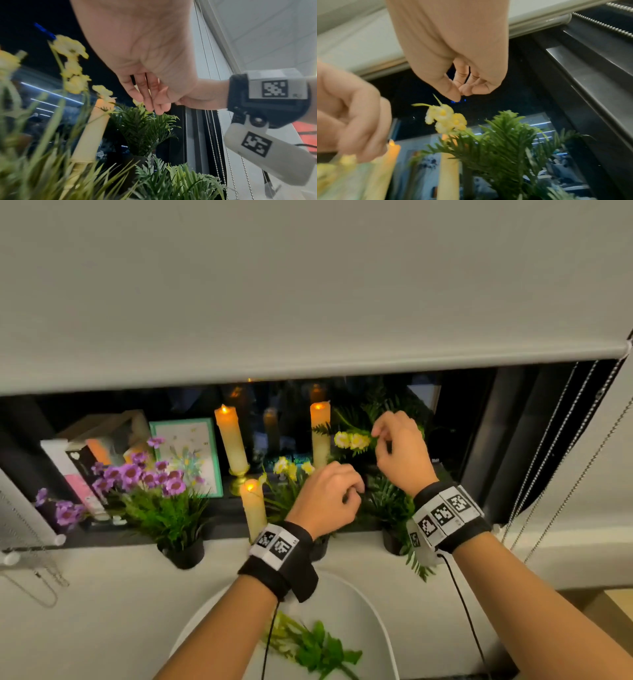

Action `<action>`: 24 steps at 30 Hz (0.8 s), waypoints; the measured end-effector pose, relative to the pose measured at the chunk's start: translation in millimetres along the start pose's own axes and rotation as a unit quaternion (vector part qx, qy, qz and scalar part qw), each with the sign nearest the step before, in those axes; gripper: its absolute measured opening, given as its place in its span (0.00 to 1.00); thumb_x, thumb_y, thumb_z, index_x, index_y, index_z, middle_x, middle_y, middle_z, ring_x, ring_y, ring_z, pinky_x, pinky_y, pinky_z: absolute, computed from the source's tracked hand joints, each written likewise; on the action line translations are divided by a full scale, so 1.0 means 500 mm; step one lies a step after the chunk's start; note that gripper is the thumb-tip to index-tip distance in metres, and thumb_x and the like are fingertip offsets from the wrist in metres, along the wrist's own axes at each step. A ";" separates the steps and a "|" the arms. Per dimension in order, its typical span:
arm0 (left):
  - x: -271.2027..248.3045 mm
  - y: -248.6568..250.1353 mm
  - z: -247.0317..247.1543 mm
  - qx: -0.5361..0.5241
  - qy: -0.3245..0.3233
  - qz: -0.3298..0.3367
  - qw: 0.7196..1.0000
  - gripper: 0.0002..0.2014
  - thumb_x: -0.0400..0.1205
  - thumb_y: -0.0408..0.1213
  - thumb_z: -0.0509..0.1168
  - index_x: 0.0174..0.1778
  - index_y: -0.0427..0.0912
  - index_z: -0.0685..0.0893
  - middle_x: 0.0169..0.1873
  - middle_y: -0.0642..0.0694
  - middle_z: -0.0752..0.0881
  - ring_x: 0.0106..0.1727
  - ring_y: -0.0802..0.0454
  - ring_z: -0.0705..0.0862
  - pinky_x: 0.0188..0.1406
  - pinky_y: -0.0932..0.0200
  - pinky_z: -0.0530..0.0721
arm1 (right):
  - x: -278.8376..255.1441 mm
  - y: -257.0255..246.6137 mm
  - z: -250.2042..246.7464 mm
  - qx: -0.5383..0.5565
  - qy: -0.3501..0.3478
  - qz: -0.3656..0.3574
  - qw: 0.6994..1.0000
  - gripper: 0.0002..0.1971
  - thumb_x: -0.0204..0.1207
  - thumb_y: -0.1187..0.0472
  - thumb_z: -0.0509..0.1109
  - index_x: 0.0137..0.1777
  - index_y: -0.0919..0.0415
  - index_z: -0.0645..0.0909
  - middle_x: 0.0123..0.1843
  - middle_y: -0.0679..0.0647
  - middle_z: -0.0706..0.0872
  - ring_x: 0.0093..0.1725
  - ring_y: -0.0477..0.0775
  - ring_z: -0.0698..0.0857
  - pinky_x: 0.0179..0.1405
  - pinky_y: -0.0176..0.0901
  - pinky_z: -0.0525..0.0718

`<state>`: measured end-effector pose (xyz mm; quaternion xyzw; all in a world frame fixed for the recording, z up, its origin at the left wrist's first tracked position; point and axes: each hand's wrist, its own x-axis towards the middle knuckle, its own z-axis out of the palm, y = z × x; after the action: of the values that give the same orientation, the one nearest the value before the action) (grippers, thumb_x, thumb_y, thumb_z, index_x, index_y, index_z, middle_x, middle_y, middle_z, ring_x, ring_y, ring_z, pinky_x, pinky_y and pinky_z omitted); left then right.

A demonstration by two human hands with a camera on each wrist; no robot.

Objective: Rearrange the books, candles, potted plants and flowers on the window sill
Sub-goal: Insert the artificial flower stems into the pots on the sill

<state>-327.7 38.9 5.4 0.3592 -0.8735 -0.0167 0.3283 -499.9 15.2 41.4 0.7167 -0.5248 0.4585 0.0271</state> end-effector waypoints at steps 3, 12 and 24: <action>-0.070 -0.014 -0.024 -0.037 0.021 -0.046 0.998 0.08 0.72 0.27 0.58 0.30 0.42 0.78 0.30 0.51 0.80 0.35 0.51 0.77 0.35 0.50 0.78 | -0.045 -0.059 -0.008 0.073 0.013 -0.021 0.997 0.07 0.68 0.72 0.64 0.41 0.60 0.75 0.39 0.53 0.77 0.36 0.51 0.76 0.37 0.41 0.77; -0.337 -0.078 0.004 -0.017 -0.078 -0.267 0.960 0.07 0.69 0.29 0.60 0.28 0.44 0.79 0.22 0.54 0.76 0.27 0.51 0.73 0.27 0.59 0.71 | -0.265 -0.132 0.140 0.161 -0.341 -0.010 0.926 0.05 0.68 0.70 0.66 0.38 0.59 0.81 0.32 0.46 0.83 0.30 0.43 0.79 0.31 0.30 0.75; -0.549 -0.164 0.035 -0.068 -0.203 -0.421 0.881 0.13 0.76 0.30 0.63 0.32 0.53 0.84 0.30 0.59 0.84 0.28 0.62 0.78 0.37 0.61 0.80 | -0.599 0.001 0.323 -0.171 -0.567 0.198 0.781 0.25 0.74 0.58 0.70 0.71 0.54 0.70 0.67 0.56 0.79 0.65 0.59 0.81 0.62 0.49 0.81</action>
<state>-142.6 149.7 -184.2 0.6586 -0.6842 -0.2854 0.1294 -407.5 149.0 -257.7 0.7114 -0.6454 -0.1326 -0.2447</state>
